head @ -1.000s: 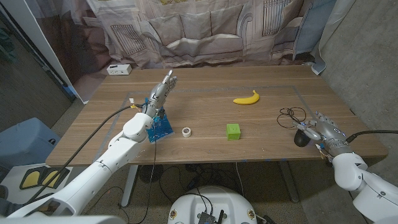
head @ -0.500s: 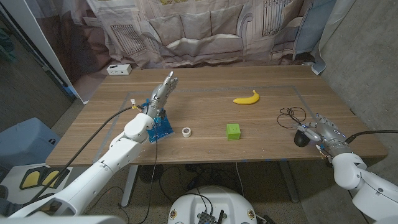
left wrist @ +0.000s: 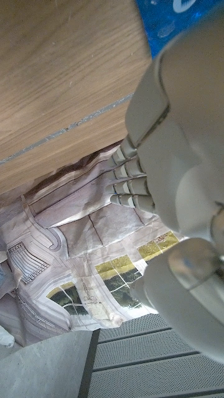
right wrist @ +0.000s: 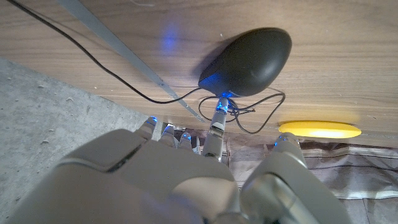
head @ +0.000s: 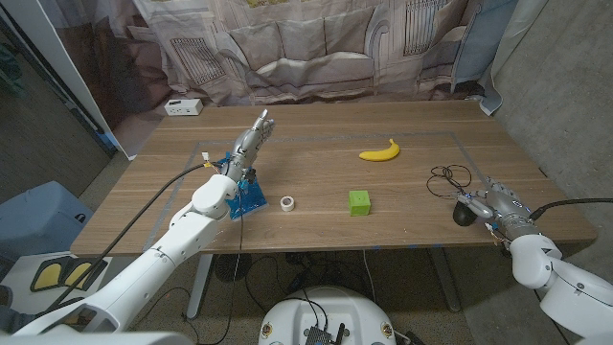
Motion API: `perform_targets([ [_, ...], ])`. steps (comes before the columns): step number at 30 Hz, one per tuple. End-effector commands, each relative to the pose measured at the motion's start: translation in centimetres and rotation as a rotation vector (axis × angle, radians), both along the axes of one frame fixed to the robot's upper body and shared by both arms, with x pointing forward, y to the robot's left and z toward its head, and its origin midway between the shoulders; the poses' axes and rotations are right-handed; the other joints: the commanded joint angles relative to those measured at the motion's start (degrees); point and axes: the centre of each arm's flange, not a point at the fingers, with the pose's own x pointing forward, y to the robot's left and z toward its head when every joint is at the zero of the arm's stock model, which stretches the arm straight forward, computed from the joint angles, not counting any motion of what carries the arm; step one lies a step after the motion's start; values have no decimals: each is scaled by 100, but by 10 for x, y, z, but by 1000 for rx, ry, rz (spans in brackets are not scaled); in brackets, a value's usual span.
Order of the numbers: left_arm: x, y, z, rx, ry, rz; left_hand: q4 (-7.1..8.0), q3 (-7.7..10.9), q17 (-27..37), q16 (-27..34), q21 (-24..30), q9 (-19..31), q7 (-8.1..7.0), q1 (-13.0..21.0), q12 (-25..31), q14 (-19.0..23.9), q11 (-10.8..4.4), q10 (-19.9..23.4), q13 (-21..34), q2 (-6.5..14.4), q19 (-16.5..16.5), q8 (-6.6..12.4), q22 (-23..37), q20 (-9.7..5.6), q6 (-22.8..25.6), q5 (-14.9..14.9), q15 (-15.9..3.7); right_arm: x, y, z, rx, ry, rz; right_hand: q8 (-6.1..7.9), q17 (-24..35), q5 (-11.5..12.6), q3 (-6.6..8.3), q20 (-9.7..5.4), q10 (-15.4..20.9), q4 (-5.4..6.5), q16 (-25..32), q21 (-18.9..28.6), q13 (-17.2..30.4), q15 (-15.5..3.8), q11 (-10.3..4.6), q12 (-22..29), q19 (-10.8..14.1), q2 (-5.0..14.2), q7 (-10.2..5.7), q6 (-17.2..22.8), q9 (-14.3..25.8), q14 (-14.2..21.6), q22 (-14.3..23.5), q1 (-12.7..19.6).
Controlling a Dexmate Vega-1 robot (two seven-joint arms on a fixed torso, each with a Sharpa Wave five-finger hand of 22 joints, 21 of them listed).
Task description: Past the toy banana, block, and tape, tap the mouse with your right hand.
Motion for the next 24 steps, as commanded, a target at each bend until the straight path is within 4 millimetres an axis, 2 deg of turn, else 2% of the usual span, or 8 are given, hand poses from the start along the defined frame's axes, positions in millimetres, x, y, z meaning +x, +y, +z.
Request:
perform_targets([
  [1, 1, 0, 0, 4, 7, 2, -14, 9, 6, -6, -12, 30, -24, 27, -4, 43, 19, 39, 14, 51, 30, -10, 24, 18, 45, -6, -3, 3, -2, -4, 1, 23, -15, -1, -8, 41, 20, -23, -326, -19, 49, 39, 23, -3, 17, 65, -1130, 15, 7, 27, 14, -1250, 16, -12],
  [24, 2, -3, -4, -5, 16, 8, -23, 5, 7, -8, -41, 30, -29, 25, -7, 49, 9, 47, 15, 59, -10, -13, 25, 31, 47, -10, -12, 6, -1, -9, -10, 56, -28, 51, -23, 46, 38, 9, -176, -56, 98, 65, 20, -44, 27, 109, -1045, 16, -2, 249, 15, -1088, 15, 19],
])
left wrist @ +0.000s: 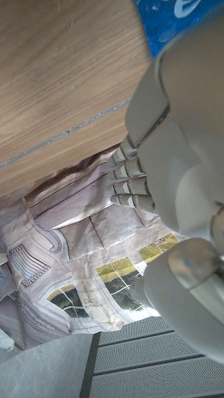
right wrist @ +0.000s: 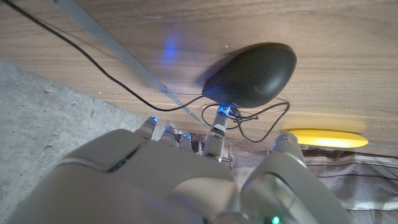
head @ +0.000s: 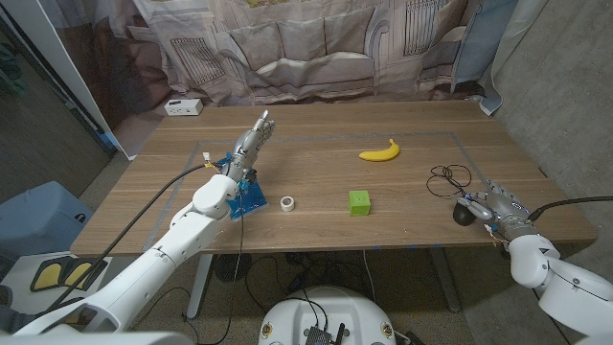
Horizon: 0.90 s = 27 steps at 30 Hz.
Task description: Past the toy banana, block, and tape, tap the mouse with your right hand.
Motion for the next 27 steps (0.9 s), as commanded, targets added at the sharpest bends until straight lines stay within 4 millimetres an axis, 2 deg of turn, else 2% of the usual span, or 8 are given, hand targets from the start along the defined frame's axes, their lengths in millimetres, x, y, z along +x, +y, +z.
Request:
perform_targets([
  [1, 1, -1, -3, -5, 8, 3, -24, 5, 7, -8, -7, 30, -9, -6, -7, 49, 8, 47, 14, 29, -11, -13, 25, 27, 26, -10, -13, 3, 0, -3, -8, 23, -9, 38, 4, 46, 14, 10, -160, -33, 33, 27, 20, -43, 21, 48, -1043, 17, 6, 97, 12, -1086, 15, 21],
  [19, -1, 0, -2, -12, 2, 4, -30, 2, 8, -11, -17, 30, -8, -7, -11, 47, 9, 47, 15, 37, -15, -14, 26, 28, 31, -13, -2, 0, 0, 3, -15, -8, -11, -7, -4, 47, 28, 33, -142, -53, 32, 24, 20, -19, 22, 44, -1037, 26, -13, 43, 14, -1064, 15, 41],
  [21, -1, 0, -2, -12, 1, 4, -31, 2, 8, -12, -17, 30, -5, -7, -11, 47, 7, 48, 15, 38, -14, -14, 27, 29, 33, -13, -1, -1, 0, 4, -20, -8, -14, -25, -5, 48, 30, 35, -140, -57, 32, 24, 20, -13, 22, 42, -1032, 26, -8, 6, 14, -1060, 15, 45],
  [23, -1, 0, -2, -13, 0, 4, -32, 2, 8, -12, -18, 30, -8, -7, -14, 48, 11, 44, 15, 40, -15, -13, 27, 29, 36, -13, -2, -1, 1, 5, -21, -14, -13, -140, -9, 47, 40, 40, -159, -80, 23, 20, 21, 1, 47, 26, -1033, 23, 5, -268, 15, -1063, 15, 66],
  [27, 0, 0, -2, -18, 0, 2, -33, 2, 8, -11, -20, 30, -11, -7, -14, 50, 10, 47, 15, 42, -14, -14, 27, 29, 36, -14, -1, -1, 1, 7, -24, -20, -13, -199, -13, 44, 53, 49, -197, -101, 14, 15, 23, 18, 91, 6, -1038, 25, 29, -457, 18, -1070, 15, 88],
])
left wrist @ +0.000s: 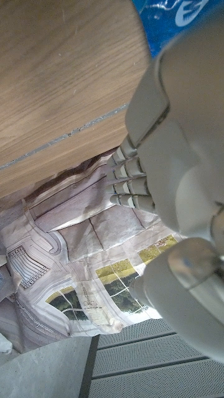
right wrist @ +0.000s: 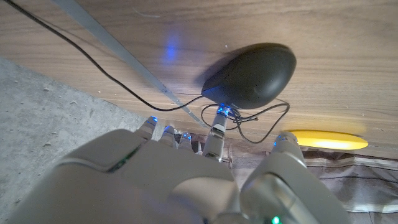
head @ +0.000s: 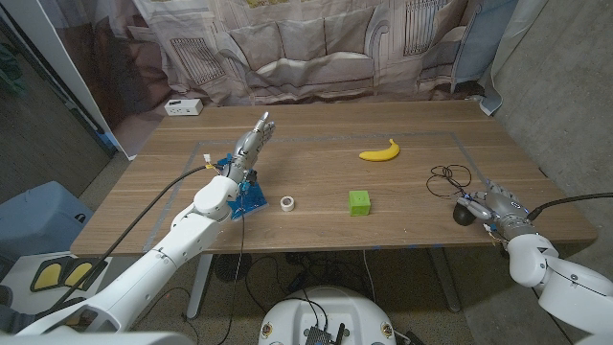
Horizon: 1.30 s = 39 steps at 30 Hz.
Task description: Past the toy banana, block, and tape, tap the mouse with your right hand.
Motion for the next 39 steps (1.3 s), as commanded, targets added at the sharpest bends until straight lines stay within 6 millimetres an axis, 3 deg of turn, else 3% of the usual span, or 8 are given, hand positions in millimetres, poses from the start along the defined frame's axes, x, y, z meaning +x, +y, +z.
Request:
perform_targets([
  [1, 0, 1, 0, -11, -7, -2, -34, 2, 8, -12, -21, 30, -14, -7, -13, 40, 10, 50, 15, 43, -14, -13, 27, 28, 38, -14, 10, -1, 1, 7, -13, -26, -1, -46, 14, 44, 22, 51, -182, -41, 14, 15, 23, 28, 68, 3, -1038, 24, 13, -159, 5, -1070, 15, 89],
  [20, 2, 4, -2, -22, -6, -6, -41, -2, 8, -10, -27, 31, -21, -10, -14, 49, 12, 59, 16, 50, -14, -16, 28, 31, 37, -16, 16, -10, 7, 17, -28, -77, 0, -69, 10, 37, 58, 72, -147, -77, 23, 21, 25, 53, 100, 14, -1009, 51, 3, -341, 10, -1019, 15, 143],
  [28, 3, 5, -2, -26, -9, -7, -44, -4, 9, -9, -29, 31, -15, -11, -16, 55, 5, 56, 16, 54, -13, -16, 28, 33, 39, -17, 21, -13, 9, 20, -34, -92, -5, -123, 8, 29, 76, 77, -149, -108, 36, 20, 28, 58, 114, 8, -998, 51, 49, -662, 14, -963, 14, 178],
  [31, 3, 6, -2, -26, -9, -7, -45, -4, 9, -9, -29, 31, -16, -12, -16, 56, 4, 58, 16, 55, -11, -16, 28, 31, 41, -17, 23, -13, 9, 20, -15, -86, 3, -172, 8, 13, 96, 97, -175, -154, 24, 31, 33, 55, 133, -8, -926, 32, 223, -1489, 19, -935, 12, 220],
  [37, 4, 7, -2, -24, -9, -8, -47, -5, 9, -8, -30, 31, -20, -12, -18, 60, 1, 57, 16, 57, -10, -11, 28, 36, 56, -17, 26, -13, 9, 19, -3, -96, 7, -167, 4, -6, 129, 131, -180, -199, 7, 49, 37, 53, 171, -12, -777, 27, 316, -2831, 19, -889, 9, 269],
  [39, 3, 8, -2, -24, -9, -9, -47, -6, 9, -8, -31, 31, -24, -12, -18, 60, 1, 56, 17, 57, -11, -10, 28, 41, 59, -17, 25, -14, 9, 19, 5, -102, 15, -149, 2, -8, 140, 146, -167, -209, 7, 78, 38, 29, 227, -7, -649, 27, 423, -3240, 18, -857, 8, 284],
])
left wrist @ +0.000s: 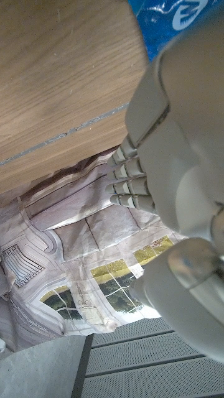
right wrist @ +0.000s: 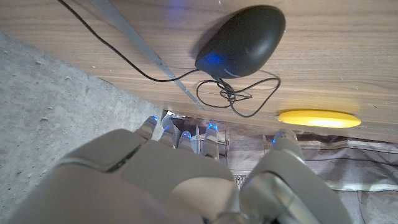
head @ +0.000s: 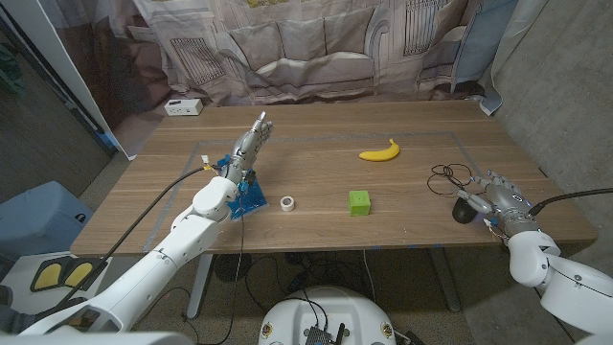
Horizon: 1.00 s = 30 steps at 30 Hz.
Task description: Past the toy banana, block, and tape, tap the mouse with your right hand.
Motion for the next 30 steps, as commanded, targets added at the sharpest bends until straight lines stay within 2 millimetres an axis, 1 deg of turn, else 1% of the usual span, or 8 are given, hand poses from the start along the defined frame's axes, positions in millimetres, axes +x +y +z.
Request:
perform_targets([
  [1, 1, 3, 0, 0, -1, -1, -30, 11, 9, -9, 0, 31, -9, -12, -18, 27, 2, 56, 17, 58, -12, -9, 28, 38, 40, -18, -9, -3, 1, 0, 28, -23, 18, -7, -5, -8, 43, 96, -170, -55, 0, 79, 7, -13, 130, -9, -608, -9, 162, -902, 3, -846, 7, 94],
  [2, 0, 3, 0, -1, 0, -2, -31, 11, 9, -8, 0, 31, -12, -13, -18, 28, 2, 58, 17, 59, -10, -9, 28, 41, 40, -18, -6, -3, 1, 0, 30, -28, 19, -10, -10, -9, 45, 109, -188, -59, -9, 69, 6, -19, 141, -17, -602, -13, 200, -1104, 4, -849, 5, 100],
  [4, 0, 4, 0, -1, -1, -3, -32, 10, 10, -9, 0, 31, -13, -13, -19, 29, 5, 57, 17, 59, -11, -8, 28, 46, 46, -18, -7, -4, 1, 0, 29, -35, 20, 1, -13, -9, 46, 119, -237, -60, -24, 61, 7, 25, 140, -36, -599, -17, 238, -1234, 6, -869, 4, 101],
  [11, -1, 5, -1, -5, -5, -3, -34, 9, 10, -10, 0, 31, -22, -14, -20, 29, 1, 56, 17, 63, -6, -4, 28, 57, 61, -19, -10, -4, 5, 5, 27, -68, 29, 31, -14, -11, 45, 57, -291, -57, -41, 60, 7, 31, 138, -53, -584, -19, 249, -1272, 7, -905, 5, 97],
  [22, -2, 6, 0, -7, -10, -5, -39, 7, 10, -11, 0, 31, -21, -15, -21, 30, 3, 58, 17, 68, 3, -4, 29, 38, 69, -19, -4, -6, 9, 12, 19, -106, 38, 118, -14, -15, 43, 23, -310, -50, -43, 58, 6, 25, 148, -53, -564, -20, 263, -1136, 7, -900, 5, 86],
  [26, -1, 6, 1, -6, -12, -7, -42, 7, 10, -11, 1, 31, -19, -14, -21, 30, -3, 62, 18, 70, 8, -6, 29, 33, 68, -20, -5, -7, 10, 14, 17, -118, 41, 151, -14, -17, 40, -7, -266, -47, -36, 67, 6, 17, 121, -32, -526, -22, 257, -1067, 6, -880, 5, 78],
  [28, -1, 7, 1, -5, -14, -8, -43, 7, 10, -13, -1, 32, -15, -14, -22, 26, 0, 60, 18, 71, 5, -7, 29, 34, 69, -20, -2, -7, 11, 16, 17, -126, 39, 211, -16, -17, 40, -39, -193, -46, -15, 94, 4, 8, 103, -2, -428, -25, 266, -919, 5, -811, 5, 75],
  [30, 0, 7, 2, -5, -15, -9, -44, 6, 10, -13, -1, 32, -14, -14, -22, 26, -1, 62, 18, 72, 6, -7, 29, 33, 69, -20, -8, -8, 12, 17, 17, -131, 40, 232, -18, -17, 41, -39, -139, -47, -1, 106, 3, -7, 101, 18, -377, -26, 278, -857, 4, -765, 4, 76],
])
